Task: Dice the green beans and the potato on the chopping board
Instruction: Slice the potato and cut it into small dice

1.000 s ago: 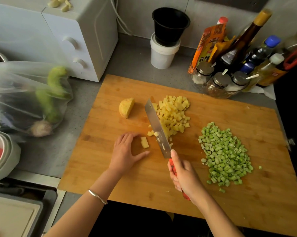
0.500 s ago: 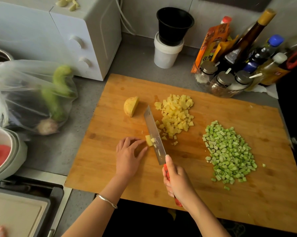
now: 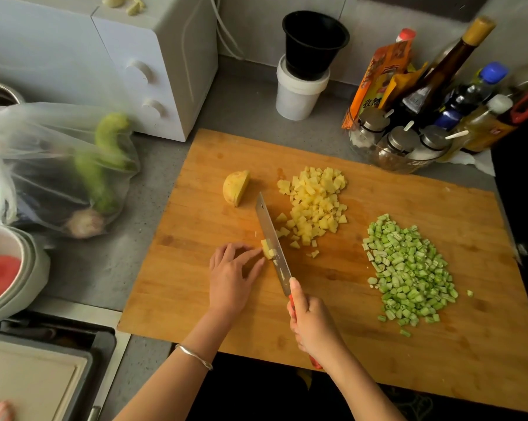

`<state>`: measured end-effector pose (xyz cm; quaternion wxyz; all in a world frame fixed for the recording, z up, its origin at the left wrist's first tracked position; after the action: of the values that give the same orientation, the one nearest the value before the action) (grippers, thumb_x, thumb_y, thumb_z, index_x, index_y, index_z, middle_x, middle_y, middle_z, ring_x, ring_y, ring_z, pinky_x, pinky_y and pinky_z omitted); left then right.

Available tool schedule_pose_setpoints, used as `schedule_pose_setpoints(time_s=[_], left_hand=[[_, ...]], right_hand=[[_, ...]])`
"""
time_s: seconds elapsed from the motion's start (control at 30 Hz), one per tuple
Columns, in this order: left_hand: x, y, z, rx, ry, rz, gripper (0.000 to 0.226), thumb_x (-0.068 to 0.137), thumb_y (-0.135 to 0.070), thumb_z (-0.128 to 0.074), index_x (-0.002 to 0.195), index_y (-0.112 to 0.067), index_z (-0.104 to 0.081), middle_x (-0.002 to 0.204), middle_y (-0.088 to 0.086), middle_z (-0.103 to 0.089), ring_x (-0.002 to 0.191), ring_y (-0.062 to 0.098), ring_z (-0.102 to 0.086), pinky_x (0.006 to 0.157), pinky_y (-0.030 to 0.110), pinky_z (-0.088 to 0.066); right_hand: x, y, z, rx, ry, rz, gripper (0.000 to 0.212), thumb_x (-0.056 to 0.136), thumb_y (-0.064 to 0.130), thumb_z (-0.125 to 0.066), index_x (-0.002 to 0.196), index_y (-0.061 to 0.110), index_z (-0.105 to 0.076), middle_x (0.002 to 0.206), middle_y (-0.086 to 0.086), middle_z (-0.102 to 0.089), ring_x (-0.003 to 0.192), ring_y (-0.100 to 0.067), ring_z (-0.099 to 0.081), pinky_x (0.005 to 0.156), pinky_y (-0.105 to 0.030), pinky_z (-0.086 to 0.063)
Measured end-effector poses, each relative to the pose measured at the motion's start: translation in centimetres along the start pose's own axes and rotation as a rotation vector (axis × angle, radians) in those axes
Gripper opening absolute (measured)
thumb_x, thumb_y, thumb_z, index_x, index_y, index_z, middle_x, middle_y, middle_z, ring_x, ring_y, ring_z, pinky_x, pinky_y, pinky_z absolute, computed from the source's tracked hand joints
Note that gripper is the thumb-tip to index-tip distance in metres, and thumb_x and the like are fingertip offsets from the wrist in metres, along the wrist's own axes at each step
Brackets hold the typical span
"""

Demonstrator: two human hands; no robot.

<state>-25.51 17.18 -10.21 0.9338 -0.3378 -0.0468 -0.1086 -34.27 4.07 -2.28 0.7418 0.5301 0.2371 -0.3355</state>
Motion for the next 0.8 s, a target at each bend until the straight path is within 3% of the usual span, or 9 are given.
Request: schedule_pose_setpoints(time_s=[0.13,0.23,0.4,0.6,0.8], left_hand=[[0.4,-0.2,-0.2,0.015,-0.007,-0.009,0.036,0.078,-0.045,-0.07,0.109,-0.025,-0.068,0.106,-0.005,-0.06,0.104,0.018,-0.046,0.086,0.03,-0.036],[1.2,-0.4,-0.5,0.026,0.0,-0.017,0.034,0.078,-0.042,-0.071,0.107,-0.024,-0.07,0.103,-0.003,-0.062,0.101,0.021,-0.048,0.083,0.033,-0.038],[3.5,-1.6,-1.6,0.065,0.03,-0.041,0.032,0.081,-0.037,-0.071,0.109,-0.021,-0.071,0.099,-0.001,-0.063,0.096,0.023,-0.051,0.078,0.034,-0.041],[7.8,-4.0,-3.2,0.042,0.087,-0.067,0.029,0.085,-0.031,-0.069,0.111,-0.019,-0.071,0.098,0.002,-0.066,0.095,0.024,-0.052,0.077,0.036,-0.043],[9.5,-4.7,-3.0,0.108,0.102,-0.157,0.039,0.093,-0.038,-0.056,0.127,-0.018,-0.06,0.113,0.004,-0.061,0.105,0.026,-0.051,0.085,0.035,-0.042]], right_hand=[[-0.4,0.3,0.6,0.163,0.059,-0.068,0.057,0.091,0.065,-0.03,0.064,0.015,-0.038,0.042,0.006,-0.028,0.034,-0.01,-0.025,0.039,-0.022,-0.02],[-0.7,0.6,2.2,0.235,0.101,-0.021,0.056,0.09,0.065,-0.034,0.064,0.016,-0.039,0.044,0.004,-0.027,0.036,-0.012,-0.023,0.04,-0.023,-0.019],[-0.4,2.1,6.0,0.292,0.026,0.154,0.056,0.088,0.064,-0.035,0.065,0.013,-0.041,0.048,-0.003,-0.027,0.036,-0.014,-0.023,0.039,-0.023,-0.019],[2.0,4.0,9.8,0.308,-0.085,0.232,0.056,0.084,0.064,-0.037,0.065,0.012,-0.042,0.046,-0.003,-0.026,0.034,-0.014,-0.022,0.037,-0.02,-0.019],[3.4,4.4,11.1,0.422,0.009,0.172,0.056,0.083,0.065,-0.038,0.066,0.012,-0.044,0.044,-0.001,-0.03,0.031,-0.011,-0.026,0.034,-0.019,-0.024]])
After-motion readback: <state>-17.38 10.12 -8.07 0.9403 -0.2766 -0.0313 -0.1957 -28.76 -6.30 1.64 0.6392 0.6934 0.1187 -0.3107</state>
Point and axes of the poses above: each hand's wrist, its own x-axis towards the middle knuckle, its own z-axis out of the back of the hand, y = z × x, the point moved 1 cm from there along x, towards the middle knuckle
